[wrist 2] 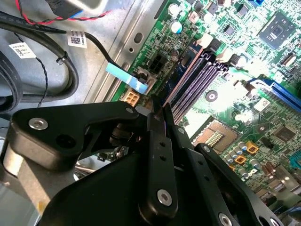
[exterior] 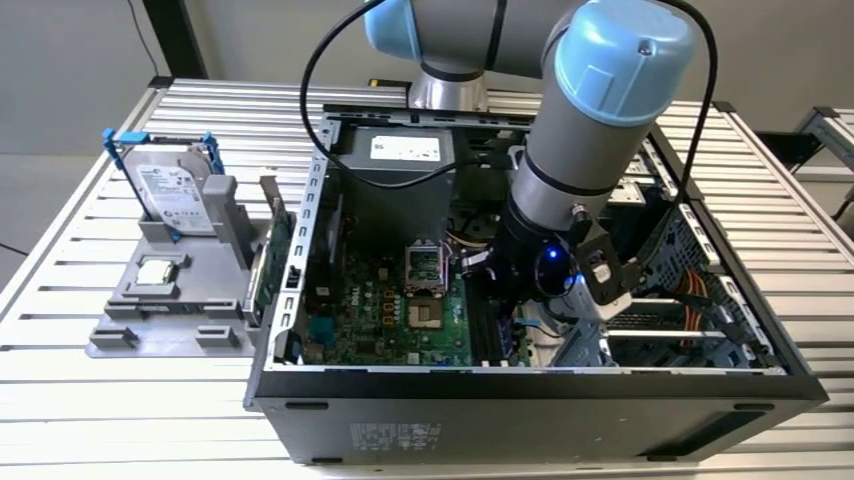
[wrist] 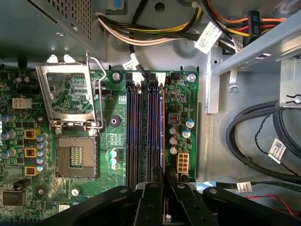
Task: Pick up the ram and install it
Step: 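Insert the ram into the slot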
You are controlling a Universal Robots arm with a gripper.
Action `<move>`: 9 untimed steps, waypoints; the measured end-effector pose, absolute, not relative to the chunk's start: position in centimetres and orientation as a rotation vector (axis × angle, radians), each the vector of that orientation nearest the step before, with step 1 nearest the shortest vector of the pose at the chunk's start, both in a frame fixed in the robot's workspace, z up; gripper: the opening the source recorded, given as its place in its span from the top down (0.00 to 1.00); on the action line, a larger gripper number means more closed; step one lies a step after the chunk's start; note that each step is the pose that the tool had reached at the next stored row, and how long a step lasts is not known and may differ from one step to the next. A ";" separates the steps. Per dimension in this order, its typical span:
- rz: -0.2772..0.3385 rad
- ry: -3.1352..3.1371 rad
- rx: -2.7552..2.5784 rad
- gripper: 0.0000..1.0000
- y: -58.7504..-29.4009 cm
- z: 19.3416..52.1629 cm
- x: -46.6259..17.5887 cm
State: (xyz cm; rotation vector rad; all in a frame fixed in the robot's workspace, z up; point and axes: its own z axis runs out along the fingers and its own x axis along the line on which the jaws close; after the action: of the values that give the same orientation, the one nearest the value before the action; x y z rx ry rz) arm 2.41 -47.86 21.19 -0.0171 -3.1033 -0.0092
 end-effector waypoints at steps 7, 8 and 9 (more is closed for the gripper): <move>-0.009 -3.103 -0.017 1.00 -47.9 21.2 2.3; -0.009 -3.103 -0.017 1.00 -47.8 21.2 2.3; -0.009 -3.103 -0.017 1.00 -47.8 21.2 2.3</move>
State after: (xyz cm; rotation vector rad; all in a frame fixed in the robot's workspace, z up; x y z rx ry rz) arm 2.29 -47.81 21.20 -0.0173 -3.1033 -0.0090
